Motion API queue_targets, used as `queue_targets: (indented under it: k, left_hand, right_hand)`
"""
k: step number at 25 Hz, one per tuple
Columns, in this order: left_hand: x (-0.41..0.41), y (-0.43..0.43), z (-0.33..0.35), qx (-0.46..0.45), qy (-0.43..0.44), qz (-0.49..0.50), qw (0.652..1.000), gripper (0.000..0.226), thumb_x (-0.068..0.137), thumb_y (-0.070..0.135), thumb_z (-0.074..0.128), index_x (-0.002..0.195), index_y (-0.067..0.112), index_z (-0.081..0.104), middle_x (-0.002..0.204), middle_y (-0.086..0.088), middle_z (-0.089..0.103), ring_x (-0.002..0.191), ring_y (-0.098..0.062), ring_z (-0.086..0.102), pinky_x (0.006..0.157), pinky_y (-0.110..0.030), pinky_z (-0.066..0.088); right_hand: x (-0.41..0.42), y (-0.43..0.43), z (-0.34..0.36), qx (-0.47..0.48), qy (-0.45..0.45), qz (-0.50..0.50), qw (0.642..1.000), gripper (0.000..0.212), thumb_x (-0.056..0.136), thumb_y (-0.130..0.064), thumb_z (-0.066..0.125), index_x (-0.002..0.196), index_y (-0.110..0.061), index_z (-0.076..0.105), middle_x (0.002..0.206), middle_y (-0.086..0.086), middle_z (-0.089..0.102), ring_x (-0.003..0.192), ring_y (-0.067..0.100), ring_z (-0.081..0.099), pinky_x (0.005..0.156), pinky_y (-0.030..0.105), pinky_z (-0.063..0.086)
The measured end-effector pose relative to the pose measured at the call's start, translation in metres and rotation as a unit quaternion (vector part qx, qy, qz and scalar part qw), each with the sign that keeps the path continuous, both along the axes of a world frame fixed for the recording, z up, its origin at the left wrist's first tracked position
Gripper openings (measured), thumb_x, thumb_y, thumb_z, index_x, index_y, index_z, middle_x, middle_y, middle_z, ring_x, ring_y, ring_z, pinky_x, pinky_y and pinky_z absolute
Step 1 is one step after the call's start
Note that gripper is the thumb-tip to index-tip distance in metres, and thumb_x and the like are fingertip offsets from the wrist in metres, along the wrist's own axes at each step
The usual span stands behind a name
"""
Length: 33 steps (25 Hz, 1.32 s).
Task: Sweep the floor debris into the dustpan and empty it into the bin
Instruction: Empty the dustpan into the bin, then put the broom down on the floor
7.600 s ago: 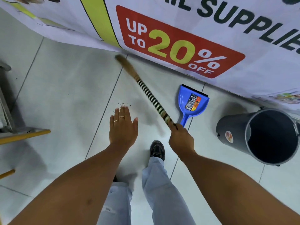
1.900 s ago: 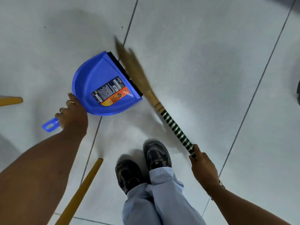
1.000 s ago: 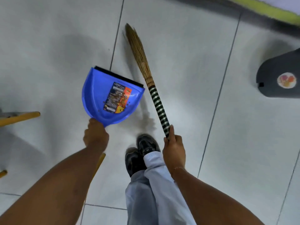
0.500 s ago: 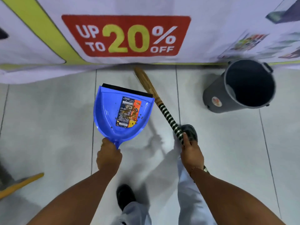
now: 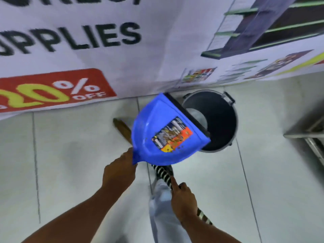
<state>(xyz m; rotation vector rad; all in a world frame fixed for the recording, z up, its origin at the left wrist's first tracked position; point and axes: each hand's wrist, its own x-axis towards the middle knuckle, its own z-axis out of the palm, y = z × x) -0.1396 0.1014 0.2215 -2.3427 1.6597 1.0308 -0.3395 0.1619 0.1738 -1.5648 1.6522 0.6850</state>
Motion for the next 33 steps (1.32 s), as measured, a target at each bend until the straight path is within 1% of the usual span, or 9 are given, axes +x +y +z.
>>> queue_targets:
  k: [4,7,11,13,18,21,23,26,33]
  left_hand:
    - [-0.063,-0.08,0.002,0.053,0.17,-0.131,0.975,0.056,0.083,0.038,0.038,0.134,0.017,0.046,0.12,-0.014,0.064,0.113,-0.032,0.058,0.092,-0.037,0.046]
    - [-0.098,-0.109,0.002,0.134,0.186,-0.142,0.963,0.047,0.097,0.038,0.029,0.121,0.007,0.055,0.118,-0.021,0.061,0.113,-0.034,0.055,0.097,-0.04,0.043]
    - [-0.113,-0.121,-0.004,0.187,0.208,-0.028,0.96,0.042,0.1,0.034,0.027,0.064,0.023,0.046,0.074,-0.009,0.059,0.081,-0.032,0.056,0.073,-0.036,0.042]
    - [-0.107,-0.118,-0.008,0.189,0.219,-0.006,0.957,0.044,0.099,0.036,0.028,0.059,0.024,0.038,0.061,0.0,0.046,0.063,-0.026,0.049,0.058,-0.034,0.041]
    - [-0.083,-0.099,0.004,0.165,0.219,-0.025,0.961,0.038,0.101,0.032,0.025,0.072,0.028,0.05,0.086,-0.007,0.055,0.089,-0.025,0.048,0.074,-0.028,0.032]
    - [-0.06,-0.082,0.013,0.074,0.253,0.008,0.965,0.041,0.101,0.029,0.029,0.062,0.029,0.04,0.064,0.002,0.046,0.077,-0.024,0.046,0.074,-0.031,0.035]
    - [-0.031,-0.063,0.012,0.019,0.263,0.016,0.964,0.031,0.101,0.026,0.031,0.094,0.019,0.06,0.084,-0.008,0.061,0.087,-0.031,0.057,0.079,-0.036,0.043]
    - [0.038,-0.014,0.005,-0.022,0.223,0.09,0.97,0.044,0.097,0.021,0.043,0.14,0.012,0.036,0.124,-0.011,0.054,0.114,-0.027,0.054,0.096,-0.036,0.043]
    - [0.184,0.126,-0.031,-0.007,0.057,0.441,0.896,0.024,0.085,0.0,0.054,0.109,0.002,0.051,0.096,-0.025,0.058,0.085,-0.044,0.058,0.066,-0.038,0.041]
  right_hand:
    - [-0.036,-0.01,0.005,0.028,0.002,-0.021,0.999,0.057,0.099,-0.021,0.034,0.15,-0.031,0.012,0.128,0.011,0.048,0.116,0.029,0.052,0.092,0.039,0.046]
    - [-0.045,-0.018,0.008,0.04,0.001,-0.032,0.999,0.057,0.099,-0.023,0.034,0.15,-0.032,0.011,0.129,0.01,0.047,0.117,0.029,0.052,0.094,0.038,0.046]
    - [-0.047,-0.026,0.01,0.037,-0.006,-0.044,0.998,0.057,0.099,-0.023,0.036,0.15,-0.03,0.01,0.128,0.011,0.049,0.115,0.029,0.053,0.091,0.037,0.047]
    - [-0.043,-0.029,0.01,0.032,-0.007,-0.042,0.999,0.057,0.1,-0.024,0.036,0.15,-0.029,0.011,0.127,0.011,0.049,0.114,0.029,0.053,0.09,0.037,0.047]
    - [-0.024,-0.029,0.012,0.018,0.003,-0.025,1.0,0.055,0.101,-0.026,0.034,0.15,-0.028,0.012,0.127,0.012,0.05,0.113,0.029,0.054,0.089,0.037,0.048]
    - [-0.004,-0.028,0.015,0.011,0.017,-0.002,1.0,0.055,0.1,-0.025,0.035,0.15,-0.028,0.012,0.126,0.012,0.051,0.113,0.029,0.054,0.09,0.037,0.048]
    - [0.013,-0.029,0.019,0.015,0.02,0.007,1.0,0.056,0.099,-0.021,0.037,0.15,-0.028,0.015,0.127,0.013,0.051,0.113,0.03,0.054,0.09,0.037,0.048]
    - [0.052,-0.037,0.027,0.023,0.01,0.055,0.998,0.058,0.095,-0.012,0.04,0.149,-0.02,0.02,0.137,0.013,0.047,0.119,0.03,0.051,0.097,0.036,0.044]
    - [0.188,-0.123,-0.017,-0.023,-0.039,0.205,0.978,0.033,0.089,-0.009,0.047,0.121,-0.01,0.058,0.116,0.016,0.068,0.107,0.033,0.063,0.09,0.036,0.051]
